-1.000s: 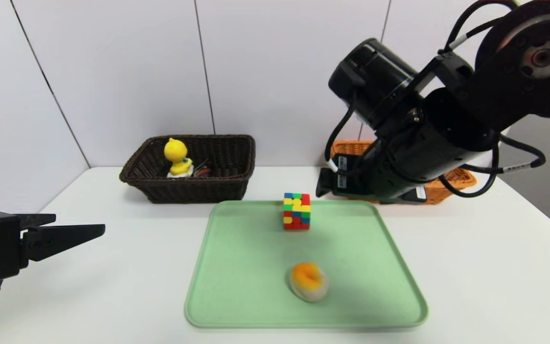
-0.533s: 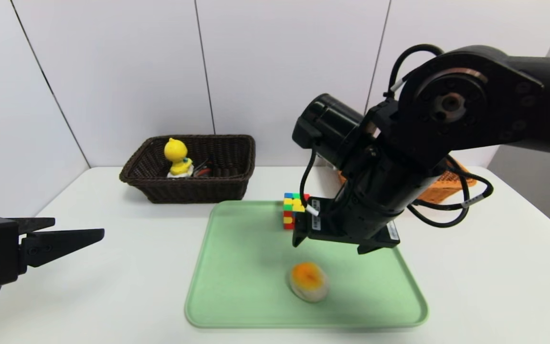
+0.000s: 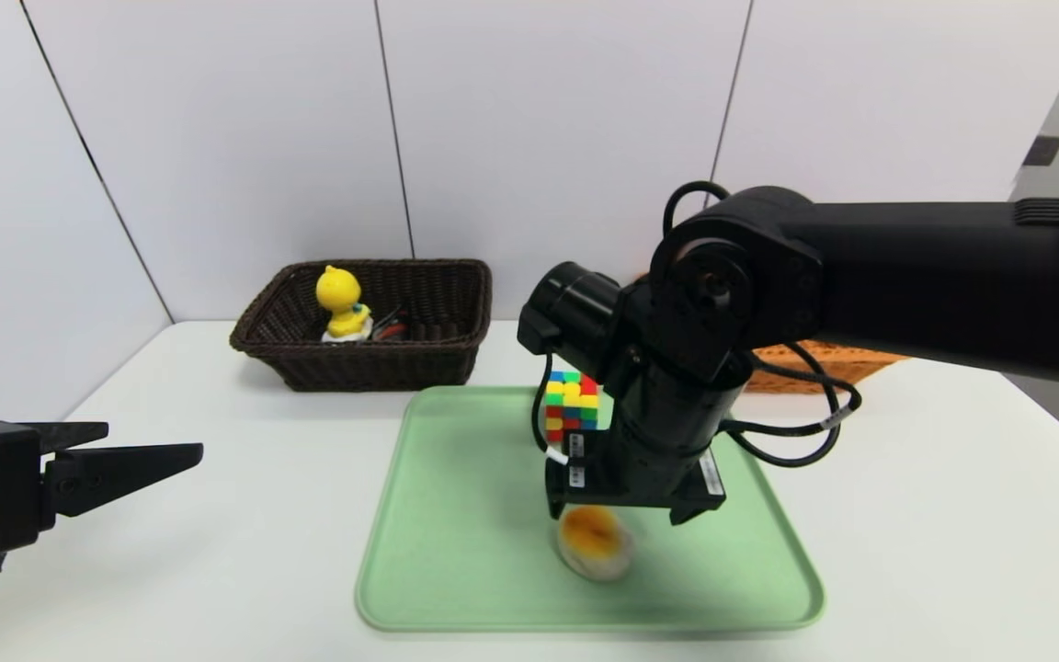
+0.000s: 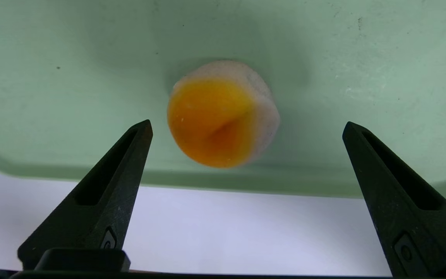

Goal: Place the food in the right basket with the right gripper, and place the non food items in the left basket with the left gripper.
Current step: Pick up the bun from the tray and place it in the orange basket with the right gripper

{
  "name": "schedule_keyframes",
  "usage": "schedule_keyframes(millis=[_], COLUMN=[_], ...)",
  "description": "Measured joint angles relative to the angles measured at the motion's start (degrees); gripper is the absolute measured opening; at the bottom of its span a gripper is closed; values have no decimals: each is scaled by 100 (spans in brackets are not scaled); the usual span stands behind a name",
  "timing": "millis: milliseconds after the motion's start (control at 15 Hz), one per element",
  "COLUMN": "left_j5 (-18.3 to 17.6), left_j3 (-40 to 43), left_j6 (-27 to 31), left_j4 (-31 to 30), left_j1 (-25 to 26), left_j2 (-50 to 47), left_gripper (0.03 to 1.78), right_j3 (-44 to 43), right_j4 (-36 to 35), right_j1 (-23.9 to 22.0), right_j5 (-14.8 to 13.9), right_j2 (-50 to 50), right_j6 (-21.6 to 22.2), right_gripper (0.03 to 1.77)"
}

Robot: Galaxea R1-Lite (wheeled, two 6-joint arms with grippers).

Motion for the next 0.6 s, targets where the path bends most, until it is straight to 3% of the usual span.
schedule_keyframes(millis=[400,600], left_j5=[-1,-1], left_j3=[9,5], left_j6=[5,5], left_j4=[-6,-15], left_j1=[-2,-2], left_j2=[23,30], left_gripper=[169,169], right_j3=[-13,-15], right_j4=[-15,-20], right_j1=[-7,-5], right_j5=[-9,-5], right_j2=[324,372], right_j6=[-11,-2], right_gripper=[170,124])
